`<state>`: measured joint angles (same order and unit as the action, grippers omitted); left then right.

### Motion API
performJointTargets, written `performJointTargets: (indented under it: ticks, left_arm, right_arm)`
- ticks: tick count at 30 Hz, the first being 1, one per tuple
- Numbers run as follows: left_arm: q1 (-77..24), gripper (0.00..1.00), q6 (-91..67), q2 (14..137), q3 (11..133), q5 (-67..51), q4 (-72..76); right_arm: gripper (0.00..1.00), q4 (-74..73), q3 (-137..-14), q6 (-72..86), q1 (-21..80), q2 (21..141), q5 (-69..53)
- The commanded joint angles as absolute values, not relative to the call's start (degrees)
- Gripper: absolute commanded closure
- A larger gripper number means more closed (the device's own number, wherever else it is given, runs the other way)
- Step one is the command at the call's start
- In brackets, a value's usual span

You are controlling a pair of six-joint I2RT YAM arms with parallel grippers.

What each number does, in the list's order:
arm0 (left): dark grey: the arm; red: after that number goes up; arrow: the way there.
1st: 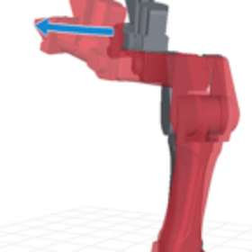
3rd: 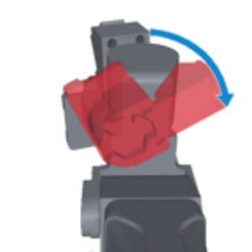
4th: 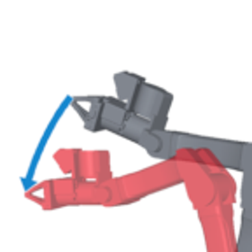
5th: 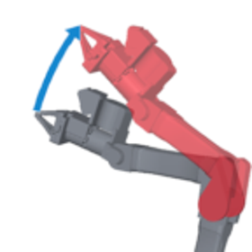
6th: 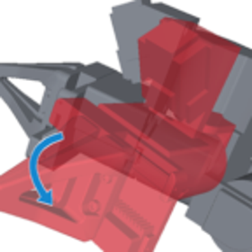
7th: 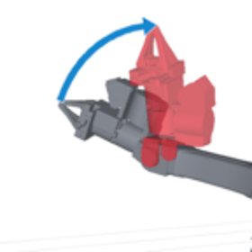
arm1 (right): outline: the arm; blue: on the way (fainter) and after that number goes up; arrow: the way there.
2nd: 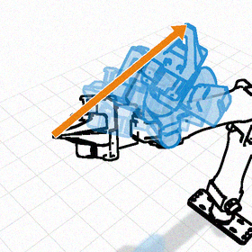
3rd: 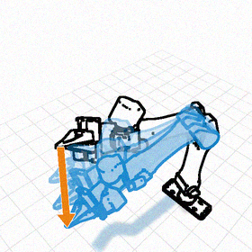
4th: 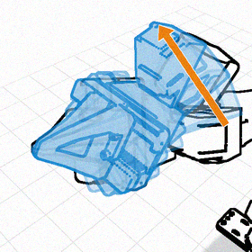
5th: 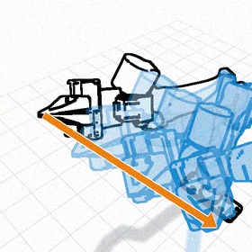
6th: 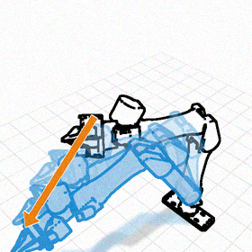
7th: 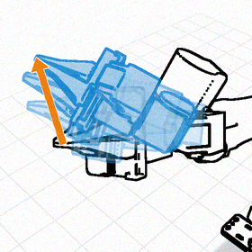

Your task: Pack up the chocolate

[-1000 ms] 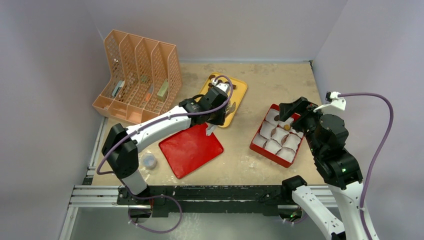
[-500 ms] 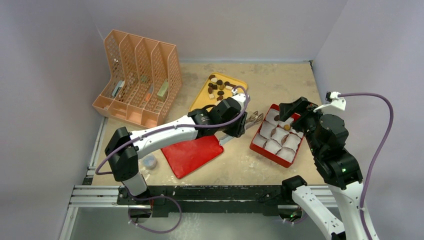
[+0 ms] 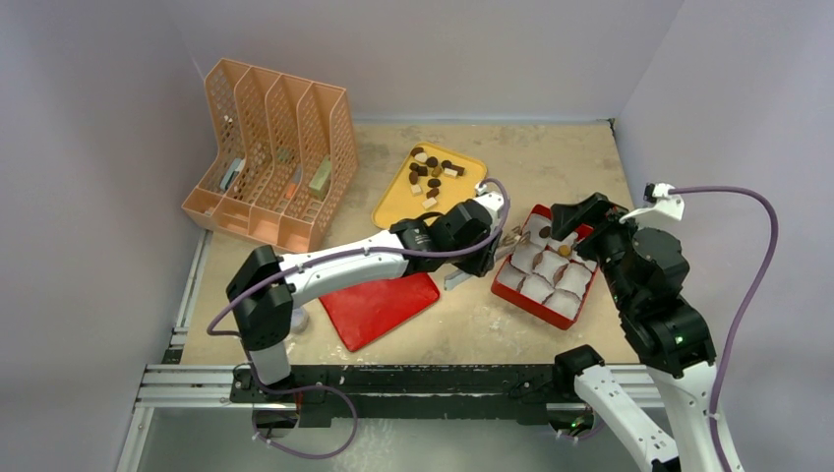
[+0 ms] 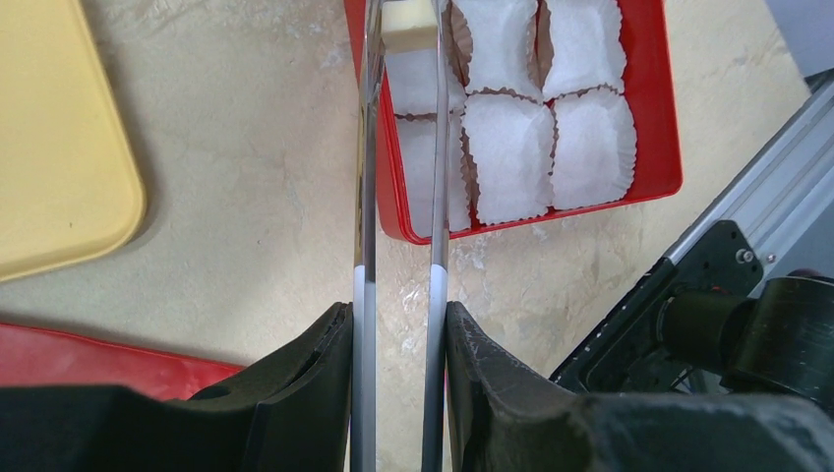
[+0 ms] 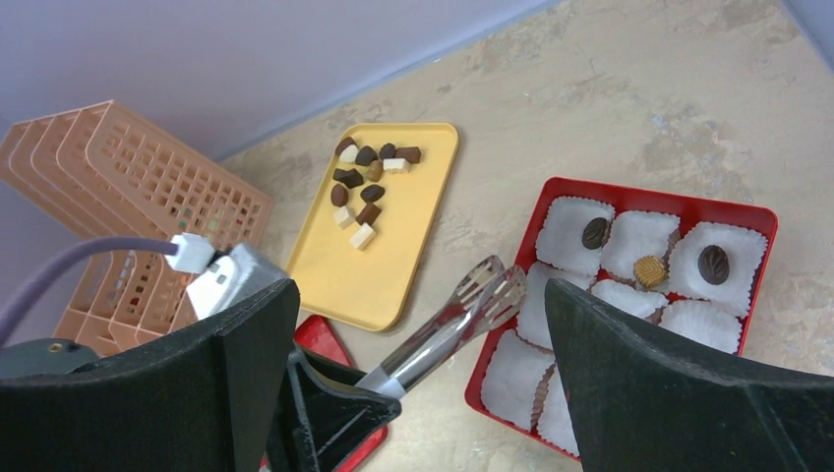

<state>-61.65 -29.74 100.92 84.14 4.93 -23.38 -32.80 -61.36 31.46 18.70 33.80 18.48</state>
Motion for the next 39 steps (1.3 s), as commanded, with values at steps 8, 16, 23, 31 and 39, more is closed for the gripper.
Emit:
performJointTargets:
  ticks: [8, 16, 23, 31, 39]
  left_arm:
    - [-64.61, 0.75, -26.23, 105.21, 90.11, 9.20, -20.61]
    - [-65.89, 0.73, -24.50, 108.46, 93.08, 11.42, -22.66]
    - [-66.51, 0.68, -23.83, 110.60, 94.88, 12.20, -24.75]
    - [-66.84, 0.63, -23.29, 111.09, 95.59, 13.93, -25.97]
    - [-67.05, 0.63, -23.28, 110.11, 96.18, 14.59, -26.42]
  right_arm:
    - [0.04, -31.82, -61.44, 31.84, 18.82, 32.87, 19.43]
    - [0.04, -31.96, -61.52, 31.87, 18.82, 32.70, 19.53]
    - [0.04, -32.08, -61.61, 31.82, 18.84, 32.63, 19.71]
    - [0.04, -31.82, -61.83, 31.73, 18.81, 32.91, 19.52]
    - [0.04, -31.49, -62.05, 31.73, 18.83, 33.13, 19.43]
